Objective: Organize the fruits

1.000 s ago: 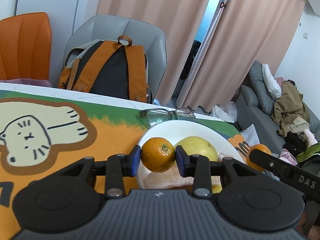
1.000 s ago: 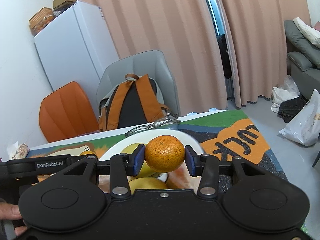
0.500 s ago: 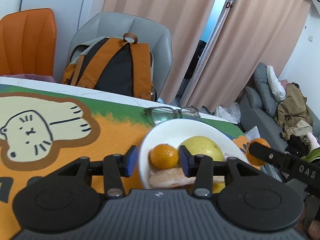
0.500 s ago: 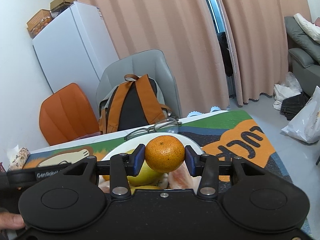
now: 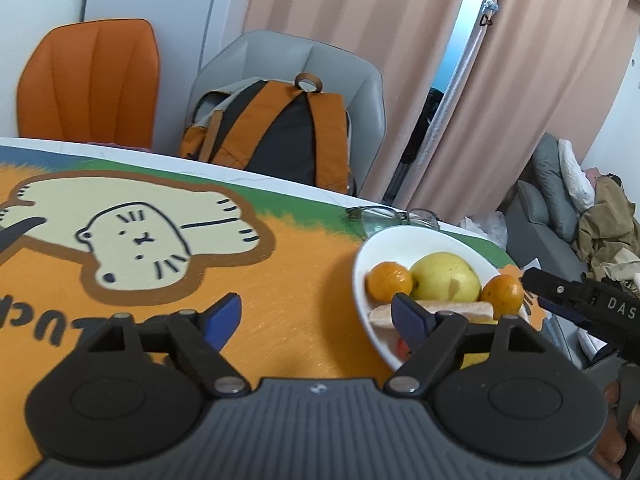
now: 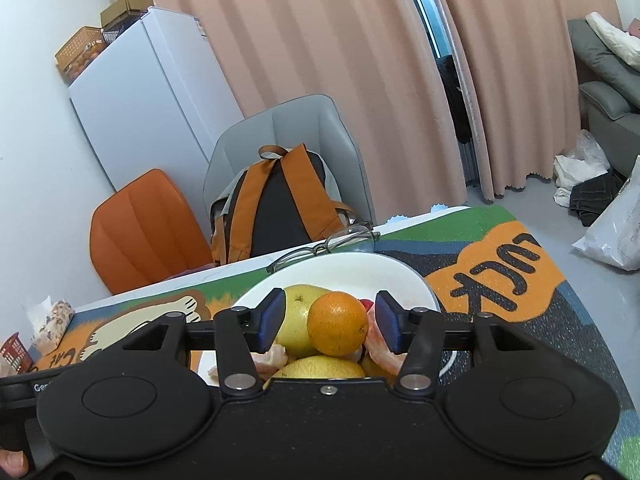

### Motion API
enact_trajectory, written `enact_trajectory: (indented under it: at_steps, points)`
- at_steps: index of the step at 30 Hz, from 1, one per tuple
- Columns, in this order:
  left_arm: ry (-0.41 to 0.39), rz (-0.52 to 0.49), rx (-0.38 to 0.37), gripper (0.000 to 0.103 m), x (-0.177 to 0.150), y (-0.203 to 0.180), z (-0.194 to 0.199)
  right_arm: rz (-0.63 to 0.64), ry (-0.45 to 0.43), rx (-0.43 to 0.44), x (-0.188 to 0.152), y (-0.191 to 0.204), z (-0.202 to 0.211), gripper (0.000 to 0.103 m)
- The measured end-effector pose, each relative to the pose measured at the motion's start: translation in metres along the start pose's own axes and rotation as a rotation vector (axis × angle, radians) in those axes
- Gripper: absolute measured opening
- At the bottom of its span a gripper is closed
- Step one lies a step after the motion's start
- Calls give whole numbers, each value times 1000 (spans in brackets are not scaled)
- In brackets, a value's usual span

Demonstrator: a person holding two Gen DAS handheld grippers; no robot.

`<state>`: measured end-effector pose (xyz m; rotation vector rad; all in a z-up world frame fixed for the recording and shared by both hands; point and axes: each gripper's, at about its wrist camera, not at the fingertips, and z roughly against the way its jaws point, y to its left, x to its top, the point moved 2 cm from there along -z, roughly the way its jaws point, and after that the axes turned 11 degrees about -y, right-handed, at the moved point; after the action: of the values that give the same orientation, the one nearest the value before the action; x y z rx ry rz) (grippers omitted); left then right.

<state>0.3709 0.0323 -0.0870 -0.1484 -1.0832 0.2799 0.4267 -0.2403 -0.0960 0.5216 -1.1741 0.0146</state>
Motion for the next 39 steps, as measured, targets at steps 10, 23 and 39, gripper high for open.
enact_trajectory:
  at_steps: [10, 23, 39]
  points:
    - [-14, 24, 17, 91, -1, 20, 29, 18, 9, -2, -6, 12, 20, 51]
    - [-18, 11, 5, 95, -11, 28, 70, 61, 7, 19, -18, 38, 59, 63]
    - [-65, -39, 16, 99, -21, 28, 141, 151, -22, 54, -23, 75, 120, 102]
